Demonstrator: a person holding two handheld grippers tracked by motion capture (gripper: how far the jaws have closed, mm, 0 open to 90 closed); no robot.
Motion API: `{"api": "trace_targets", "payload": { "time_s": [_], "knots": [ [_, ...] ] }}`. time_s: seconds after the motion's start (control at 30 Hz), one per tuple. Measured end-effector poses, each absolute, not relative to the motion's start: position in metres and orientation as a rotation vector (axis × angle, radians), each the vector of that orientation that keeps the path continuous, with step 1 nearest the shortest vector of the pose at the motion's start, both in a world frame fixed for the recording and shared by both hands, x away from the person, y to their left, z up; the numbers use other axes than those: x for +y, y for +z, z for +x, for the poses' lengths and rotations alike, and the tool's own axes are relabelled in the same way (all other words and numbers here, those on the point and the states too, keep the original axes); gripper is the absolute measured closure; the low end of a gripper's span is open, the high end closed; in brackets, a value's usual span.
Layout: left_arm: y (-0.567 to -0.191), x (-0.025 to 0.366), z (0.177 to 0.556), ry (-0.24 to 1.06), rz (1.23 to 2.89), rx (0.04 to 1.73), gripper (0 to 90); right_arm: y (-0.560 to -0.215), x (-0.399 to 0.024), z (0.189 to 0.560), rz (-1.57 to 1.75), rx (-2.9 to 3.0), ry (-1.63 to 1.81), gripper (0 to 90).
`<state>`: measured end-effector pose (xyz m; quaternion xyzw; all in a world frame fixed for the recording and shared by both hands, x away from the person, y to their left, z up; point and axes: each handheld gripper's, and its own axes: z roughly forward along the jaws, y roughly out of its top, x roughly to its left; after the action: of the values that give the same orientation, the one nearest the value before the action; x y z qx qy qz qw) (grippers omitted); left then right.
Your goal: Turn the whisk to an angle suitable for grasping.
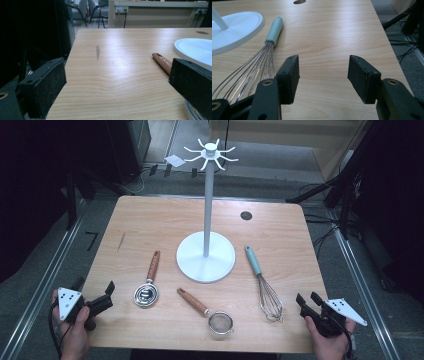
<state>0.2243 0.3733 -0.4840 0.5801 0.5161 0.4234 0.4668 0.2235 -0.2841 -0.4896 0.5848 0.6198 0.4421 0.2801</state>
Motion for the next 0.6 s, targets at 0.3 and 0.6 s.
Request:
{"api": "trace_targets", "payload": {
  "time_s": [0.3,0.6],
  "knots": [
    [-0.484,0.373,0.224,1.04,1.421,1.263,1.4,-0.461,-0.276,0.238,1.603,1.856,1.239,53.9],
    [-0.484,0.372,0.224,1.051,1.425,1.259,1.4,-0.441,-0.26,0.265,1.707,1.988,1.208,57.4]
  ]
}}
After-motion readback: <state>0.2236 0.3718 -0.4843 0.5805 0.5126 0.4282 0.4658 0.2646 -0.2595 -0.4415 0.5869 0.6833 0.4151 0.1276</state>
